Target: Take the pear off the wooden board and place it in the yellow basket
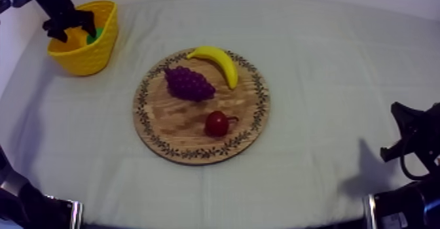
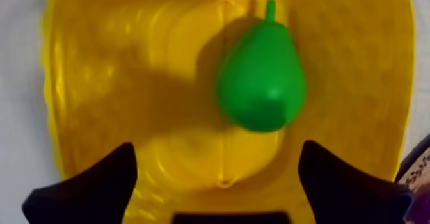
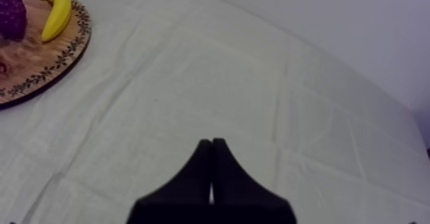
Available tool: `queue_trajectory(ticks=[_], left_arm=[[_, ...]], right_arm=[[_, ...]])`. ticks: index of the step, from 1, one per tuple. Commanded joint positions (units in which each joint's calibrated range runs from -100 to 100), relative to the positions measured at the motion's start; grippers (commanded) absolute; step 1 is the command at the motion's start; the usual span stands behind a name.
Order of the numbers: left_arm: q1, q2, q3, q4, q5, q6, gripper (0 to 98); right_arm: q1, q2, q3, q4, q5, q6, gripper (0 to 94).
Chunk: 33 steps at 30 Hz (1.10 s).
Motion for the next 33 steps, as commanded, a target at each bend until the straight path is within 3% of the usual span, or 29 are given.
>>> queue_trajectory(ticks=[1, 33], left_arm=[[-0.02, -0.43, 0.26, 0.05, -0.03, -0.12, 96.1], [1.14, -23.43, 8.86, 0.46, 8.17, -0.12, 96.0]], right_arm=[[-0.03, -0.03, -0.02, 0.00, 0.02, 0.01, 0.4], [-0.11, -0.03, -0.02, 0.00, 0.02, 0.01, 0.4]])
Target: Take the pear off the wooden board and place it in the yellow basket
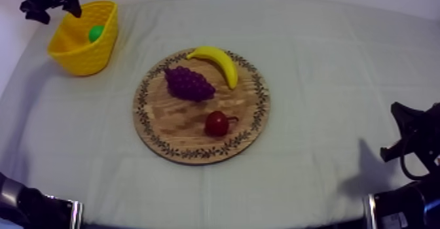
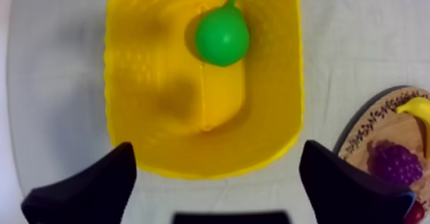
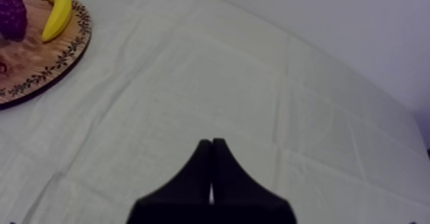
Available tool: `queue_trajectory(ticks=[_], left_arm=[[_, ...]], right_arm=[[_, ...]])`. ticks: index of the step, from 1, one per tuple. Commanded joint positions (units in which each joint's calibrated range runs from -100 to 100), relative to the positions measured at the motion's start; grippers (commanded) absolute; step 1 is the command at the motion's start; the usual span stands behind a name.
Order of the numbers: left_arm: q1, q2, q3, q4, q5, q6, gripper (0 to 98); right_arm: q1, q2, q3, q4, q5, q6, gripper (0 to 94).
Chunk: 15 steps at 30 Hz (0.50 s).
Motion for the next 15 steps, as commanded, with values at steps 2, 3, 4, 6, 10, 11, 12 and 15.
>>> queue_trajectory(ticks=[2, 3, 4, 6, 10, 11, 12, 15], left_arm=[[0.09, -1.77, -0.11, 0.02, 0.99, -0.01, 96.0], [0.13, -2.26, -0.23, -0.01, 1.36, 0.00, 96.0], [0.16, -2.68, -0.39, -0.04, 1.68, 0.01, 96.0], [0.21, -3.34, -0.63, -0.15, 2.25, 0.01, 96.0], [0.32, -4.56, -0.30, -0.31, 2.71, 0.02, 95.9], [0.36, -4.88, -0.07, -0.34, 2.75, 0.04, 95.9], [0.38, -5.21, 0.16, -0.37, 2.78, 0.07, 95.9], [0.42, -6.18, 0.84, -0.35, 2.83, 0.11, 95.3]], right_arm=[[-0.03, -0.03, -0.02, 0.00, 0.02, 0.03, 0.4], [-0.03, -0.03, -0.02, 0.00, 0.02, 0.03, 0.4], [-0.03, -0.03, -0.02, 0.00, 0.02, 0.03, 0.4], [-0.03, -0.03, -0.02, 0.00, 0.02, 0.03, 0.4], [-0.03, -0.03, -0.02, 0.00, 0.02, 0.03, 0.4], [-0.03, -0.03, -0.02, 0.00, 0.02, 0.03, 0.4], [-0.03, -0.03, -0.02, 0.00, 0.02, 0.03, 0.4], [-0.03, -0.03, -0.02, 0.00, 0.02, 0.03, 0.4]])
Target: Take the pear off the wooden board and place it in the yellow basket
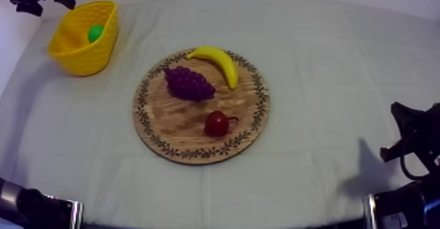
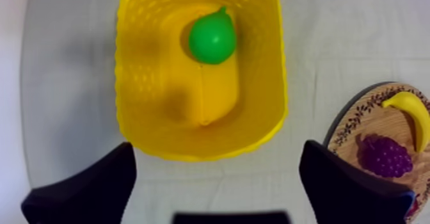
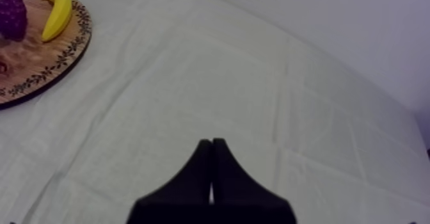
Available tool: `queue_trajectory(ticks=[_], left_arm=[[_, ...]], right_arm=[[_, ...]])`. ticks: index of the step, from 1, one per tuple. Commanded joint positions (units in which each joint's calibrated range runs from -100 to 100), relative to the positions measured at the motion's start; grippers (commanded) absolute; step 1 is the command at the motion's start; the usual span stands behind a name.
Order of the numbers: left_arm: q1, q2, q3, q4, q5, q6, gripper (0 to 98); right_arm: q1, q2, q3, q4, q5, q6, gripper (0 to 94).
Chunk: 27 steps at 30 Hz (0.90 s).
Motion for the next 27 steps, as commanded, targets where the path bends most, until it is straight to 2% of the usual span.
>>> queue_trajectory(ticks=[1, 15, 27], left_arm=[[0.04, -0.53, 0.40, 0.02, 0.03, 0.03, 94.8], [-0.06, -7.27, 5.85, -0.34, -6.23, -2.03, 72.6], [-0.41, -17.40, 15.74, 0.40, -11.42, -1.91, 57.6]], right_arm=[[-0.03, -0.03, -0.02, 0.00, 0.02, 0.03, 0.4], [-0.03, -0.03, -0.02, 0.00, 0.02, 0.03, 0.4], [-0.03, -0.03, -0.02, 0.00, 0.02, 0.03, 0.4]])
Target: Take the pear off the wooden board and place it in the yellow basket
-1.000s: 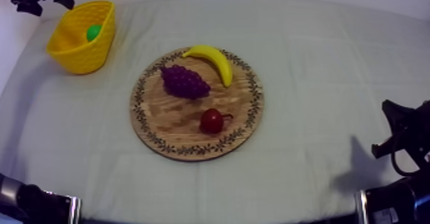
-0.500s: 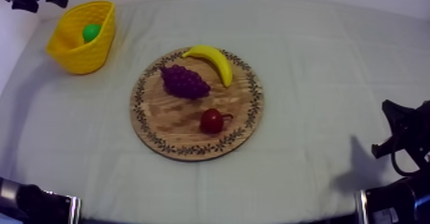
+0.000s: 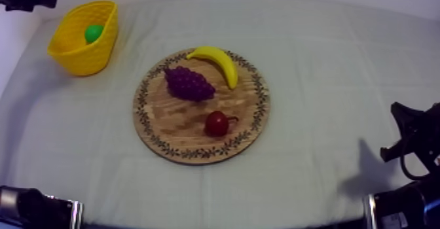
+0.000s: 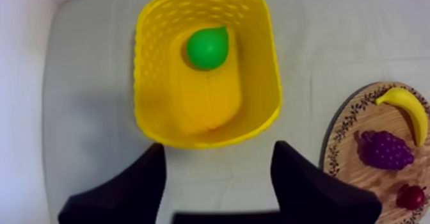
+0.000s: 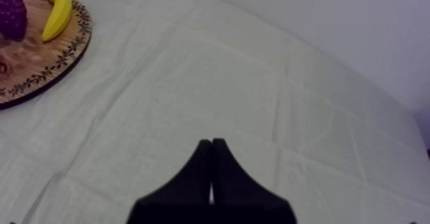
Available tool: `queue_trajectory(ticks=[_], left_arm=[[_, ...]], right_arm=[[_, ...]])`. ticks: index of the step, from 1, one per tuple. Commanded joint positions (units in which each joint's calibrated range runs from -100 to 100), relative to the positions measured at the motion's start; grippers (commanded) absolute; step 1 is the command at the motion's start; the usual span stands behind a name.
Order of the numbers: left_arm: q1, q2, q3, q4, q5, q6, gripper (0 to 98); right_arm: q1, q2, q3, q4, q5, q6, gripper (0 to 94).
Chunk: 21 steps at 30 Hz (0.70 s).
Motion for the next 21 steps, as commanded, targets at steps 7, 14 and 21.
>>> queue_trajectory(ticks=[7, 14, 21], left_arm=[[-0.09, -11.40, 11.66, 0.77, -3.40, 0.27, 51.4], [-0.30, -22.97, 25.18, 2.16, -9.15, 0.18, 44.1], [-0.32, -34.89, 37.47, 2.35, -16.17, 1.37, 36.2]], right_arm=[[-0.03, -0.03, -0.02, 0.00, 0.02, 0.00, 0.4], [-0.03, -0.03, -0.02, 0.00, 0.02, 0.00, 0.4], [-0.03, -0.03, -0.02, 0.00, 0.02, 0.00, 0.4]])
